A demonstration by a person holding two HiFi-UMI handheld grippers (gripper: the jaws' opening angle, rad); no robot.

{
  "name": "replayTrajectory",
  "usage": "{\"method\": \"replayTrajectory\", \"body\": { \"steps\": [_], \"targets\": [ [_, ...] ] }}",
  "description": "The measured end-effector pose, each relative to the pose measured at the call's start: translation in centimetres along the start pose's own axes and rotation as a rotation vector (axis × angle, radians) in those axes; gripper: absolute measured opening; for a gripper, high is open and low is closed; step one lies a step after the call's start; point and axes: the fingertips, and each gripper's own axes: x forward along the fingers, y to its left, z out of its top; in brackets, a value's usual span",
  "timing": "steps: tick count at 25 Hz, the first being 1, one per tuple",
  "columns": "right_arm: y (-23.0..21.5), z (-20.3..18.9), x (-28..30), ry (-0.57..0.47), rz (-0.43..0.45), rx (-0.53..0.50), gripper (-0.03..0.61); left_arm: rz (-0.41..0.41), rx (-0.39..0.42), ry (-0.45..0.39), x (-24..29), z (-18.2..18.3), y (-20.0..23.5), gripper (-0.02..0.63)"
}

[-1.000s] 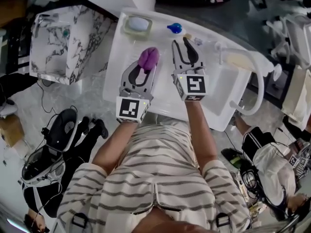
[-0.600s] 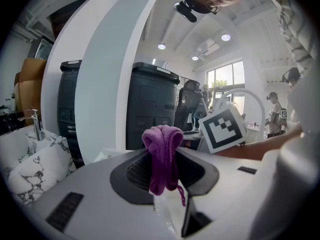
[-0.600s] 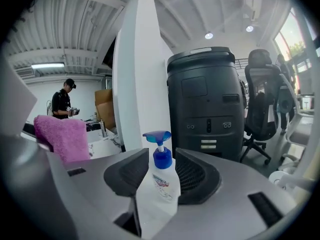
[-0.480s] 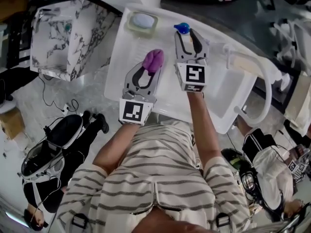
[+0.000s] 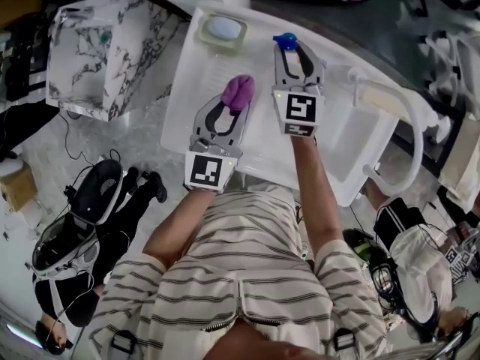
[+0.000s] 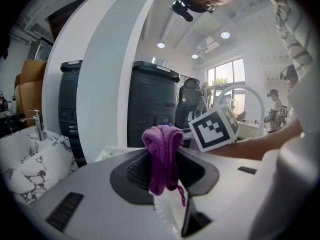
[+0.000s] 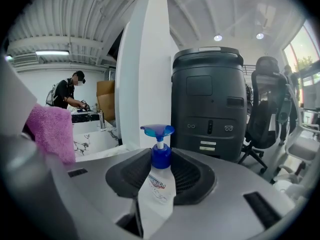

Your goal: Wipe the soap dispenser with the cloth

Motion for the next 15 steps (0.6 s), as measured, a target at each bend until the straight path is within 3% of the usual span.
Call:
{"method": "replayTrajectory", "body": {
  "steps": [15],
  "targets": [
    [0.6, 2.0, -3.1, 0.011, 0.024, 0.055, 0.130, -0.008, 0.023, -0.027, -1.8, 1.3, -0.4, 0.118]
  ]
}}
